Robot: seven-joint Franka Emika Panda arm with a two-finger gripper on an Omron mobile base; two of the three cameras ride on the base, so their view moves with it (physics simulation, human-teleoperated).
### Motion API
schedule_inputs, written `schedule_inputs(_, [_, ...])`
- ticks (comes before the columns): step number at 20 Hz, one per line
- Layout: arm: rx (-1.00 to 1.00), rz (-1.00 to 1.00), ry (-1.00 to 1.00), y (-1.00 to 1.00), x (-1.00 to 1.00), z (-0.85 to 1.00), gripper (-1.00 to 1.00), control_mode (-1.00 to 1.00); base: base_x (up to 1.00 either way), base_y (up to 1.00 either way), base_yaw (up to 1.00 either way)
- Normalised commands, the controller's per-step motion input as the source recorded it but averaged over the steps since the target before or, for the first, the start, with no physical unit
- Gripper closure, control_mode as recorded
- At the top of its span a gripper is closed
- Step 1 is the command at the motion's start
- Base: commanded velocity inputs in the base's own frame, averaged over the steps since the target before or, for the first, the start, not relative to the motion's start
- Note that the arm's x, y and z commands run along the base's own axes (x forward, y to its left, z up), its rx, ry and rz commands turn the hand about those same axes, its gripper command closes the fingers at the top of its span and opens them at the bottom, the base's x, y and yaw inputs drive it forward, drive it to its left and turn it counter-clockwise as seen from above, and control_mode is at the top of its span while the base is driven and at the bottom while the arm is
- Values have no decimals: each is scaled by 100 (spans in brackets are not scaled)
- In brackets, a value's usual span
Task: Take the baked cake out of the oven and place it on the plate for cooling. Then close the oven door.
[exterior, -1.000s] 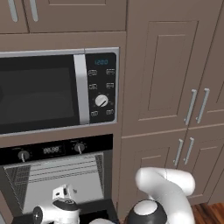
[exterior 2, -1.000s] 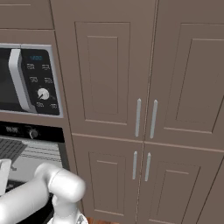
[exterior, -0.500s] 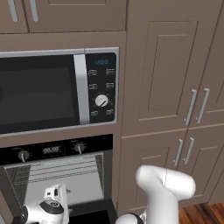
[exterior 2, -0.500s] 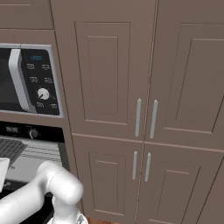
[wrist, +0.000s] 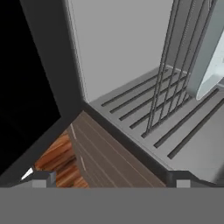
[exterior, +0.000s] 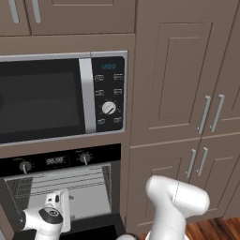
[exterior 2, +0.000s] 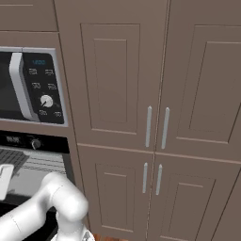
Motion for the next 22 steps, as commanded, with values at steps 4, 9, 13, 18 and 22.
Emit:
schedule_inputs(4, [2,2,-17,0,23,-8,-100,-100,0,0,0])
schedule_inputs(9, [19,-5,-12,0,13,-3,-100,-100,0,0,0])
schedule_inputs(13, [22,-15,-9,0,16,0,-100,-100,0,0,0])
schedule_inputs(18, [25,-3,-20,-1,1,0,-100,-100,0,0,0])
schedule_inputs(22, [25,0,-47,0,-16,-15,-100,-100,0,0,0])
